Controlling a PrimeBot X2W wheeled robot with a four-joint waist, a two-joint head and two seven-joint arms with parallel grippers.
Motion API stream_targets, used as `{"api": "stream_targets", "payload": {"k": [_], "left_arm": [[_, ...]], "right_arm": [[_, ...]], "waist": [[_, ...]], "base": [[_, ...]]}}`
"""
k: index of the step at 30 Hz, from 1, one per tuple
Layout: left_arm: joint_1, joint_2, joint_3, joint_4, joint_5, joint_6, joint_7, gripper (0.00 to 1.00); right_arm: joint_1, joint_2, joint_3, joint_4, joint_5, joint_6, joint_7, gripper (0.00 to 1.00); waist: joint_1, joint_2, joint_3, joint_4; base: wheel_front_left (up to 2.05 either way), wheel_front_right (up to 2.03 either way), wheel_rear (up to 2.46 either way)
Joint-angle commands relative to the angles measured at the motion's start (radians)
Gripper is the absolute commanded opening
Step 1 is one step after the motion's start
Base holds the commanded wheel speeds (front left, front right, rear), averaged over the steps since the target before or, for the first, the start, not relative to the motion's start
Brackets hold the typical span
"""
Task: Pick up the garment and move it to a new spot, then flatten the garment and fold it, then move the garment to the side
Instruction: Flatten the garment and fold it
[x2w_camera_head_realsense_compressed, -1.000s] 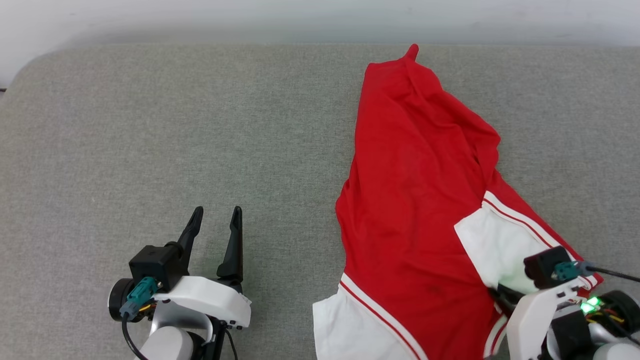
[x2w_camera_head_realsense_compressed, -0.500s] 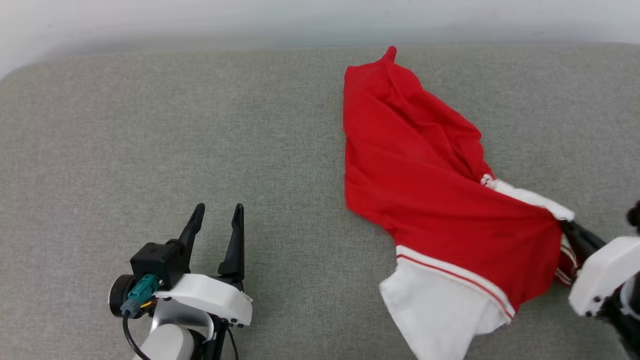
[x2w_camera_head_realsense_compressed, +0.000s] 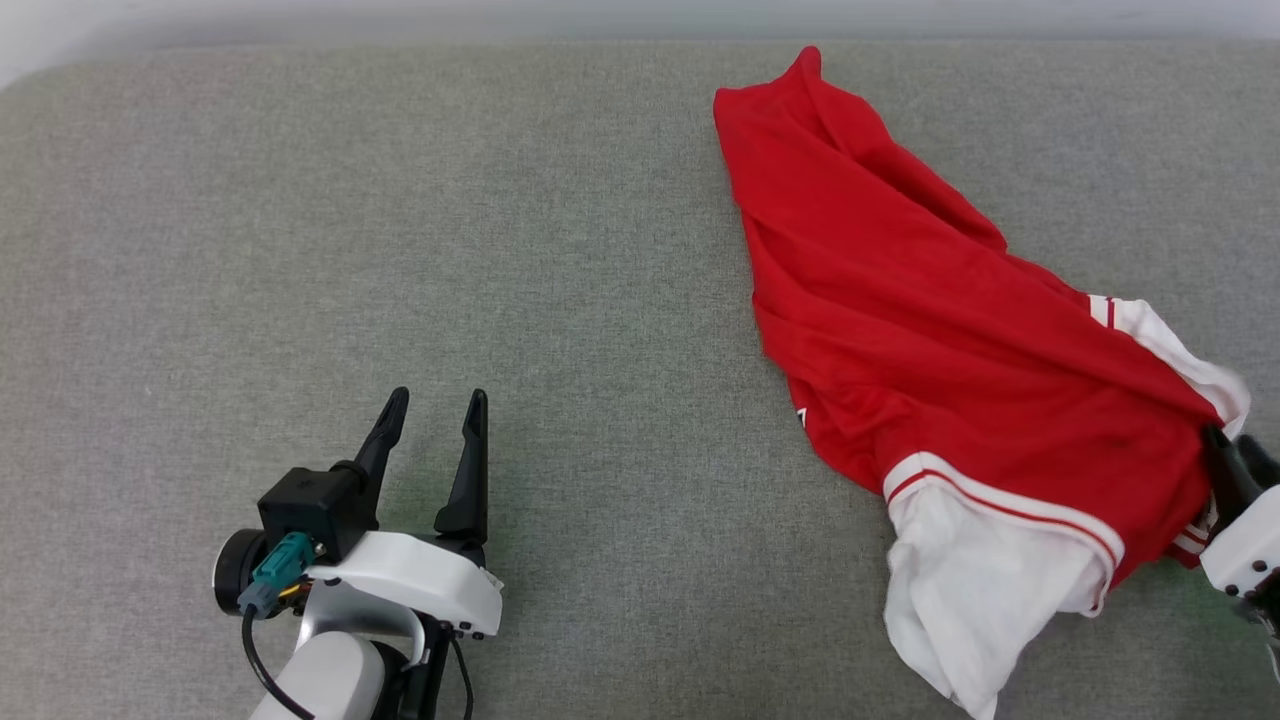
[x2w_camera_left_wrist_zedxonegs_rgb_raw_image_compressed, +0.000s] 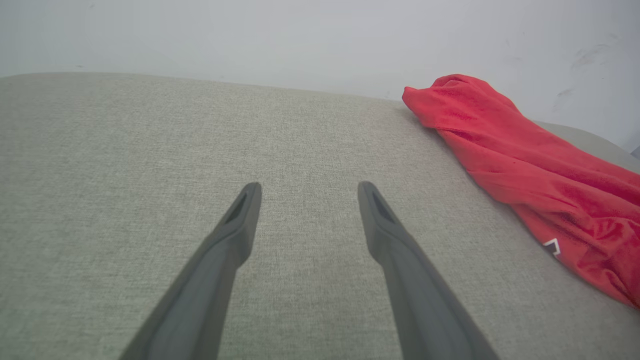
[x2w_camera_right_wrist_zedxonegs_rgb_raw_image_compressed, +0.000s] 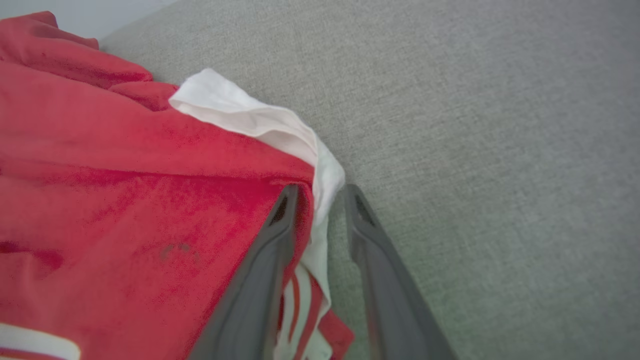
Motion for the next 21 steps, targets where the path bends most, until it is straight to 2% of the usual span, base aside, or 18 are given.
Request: {"api": "stream_targets", "payload": {"k": [1, 11, 15, 21], "left_arm": [[-0.011, 0.001, -0.001, 0.004, -0.001, -0.003, -0.005, 1.0], [0.018, -0.006, -0.01, 0.023, -0.01, 0.008, -0.005, 1.0], [0.03, -0.001, -0.015, 0.025, -0.01, 0.012, 0.0, 1.0], [0.036, 0.003, -0.029, 0.015, -0.003, 0.016, 0.016, 1.0]], "right_arm": [[-0.018, 0.008, 0.003, 0.004, -0.016, -0.001, -0.041, 1.0], [0.057, 0.048, 0.06, -0.112, -0.141, -0.001, -0.293, 1.0], [0.102, 0.072, 0.104, -0.174, -0.186, -0.001, -0.346, 1.0], [0.178, 0.092, 0.165, -0.264, -0.198, -0.001, -0.366, 1.0]], "waist": [[-0.0001, 0.0, -0.006, 0.001], [-0.0001, 0.0, -0.085, -0.003], [-0.0001, 0.0, -0.117, -0.008], [-0.0001, 0.0, -0.154, -0.011]], "base": [[0.0, 0.0, 0.0], [0.0, 0.0, 0.0], [0.0, 0.0, 0.0], [0.0, 0.0, 0.0]]}}
